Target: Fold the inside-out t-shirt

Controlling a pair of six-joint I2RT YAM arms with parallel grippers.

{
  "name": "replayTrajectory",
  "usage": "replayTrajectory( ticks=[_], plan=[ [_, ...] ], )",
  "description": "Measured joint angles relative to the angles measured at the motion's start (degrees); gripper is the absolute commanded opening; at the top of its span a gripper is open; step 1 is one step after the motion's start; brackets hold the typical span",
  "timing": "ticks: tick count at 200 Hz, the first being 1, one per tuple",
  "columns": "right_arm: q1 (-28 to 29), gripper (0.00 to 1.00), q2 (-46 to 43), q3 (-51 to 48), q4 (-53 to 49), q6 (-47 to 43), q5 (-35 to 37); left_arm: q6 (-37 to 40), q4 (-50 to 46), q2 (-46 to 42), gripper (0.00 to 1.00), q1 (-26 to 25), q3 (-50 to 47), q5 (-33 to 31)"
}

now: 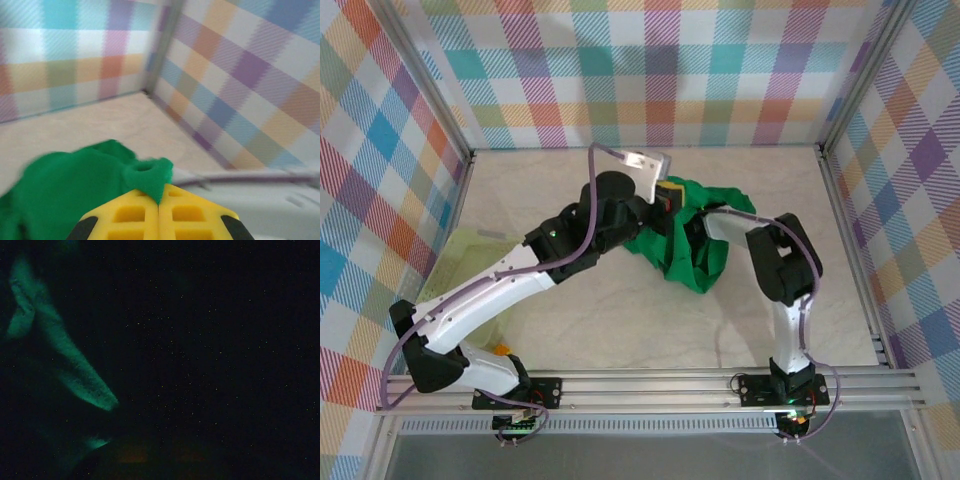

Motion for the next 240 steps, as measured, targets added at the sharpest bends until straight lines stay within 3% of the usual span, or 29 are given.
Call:
replayTrajectory(
  ticks=[58, 113, 155, 211, 240],
  plan=[
    [3.74, 0.0, -12.79, -14.84, 11.56, -3.76, -4.87, -8.09, -4.31, 7.96, 0.0, 17.14, 1.75, -1.99],
    [5.99, 0.0, -19.06, -23.69, 17.51, -5.27, -6.6, -13.66, -6.05, 13.46, 0.0, 28.2, 0.57, 1.99],
    [7.48, 0.0, -22.27, -29.57, 22.86, -6.8, -8.02, -14.69, -6.56, 17.44, 0.0, 30.84, 1.33, 3.56],
    [8.31, 0.0, -34.62, -31.71, 26.64, -9.66, -10.56, -15.74, -14.25, 31.93, 0.0, 31.34, 7.08, 1.49],
    [8.31, 0.0, -36.11, -31.91, 26.62, -10.69, -10.6, -17.44, -18.86, 37.92, 0.0, 34.01, 9.27, -0.35]
  ],
)
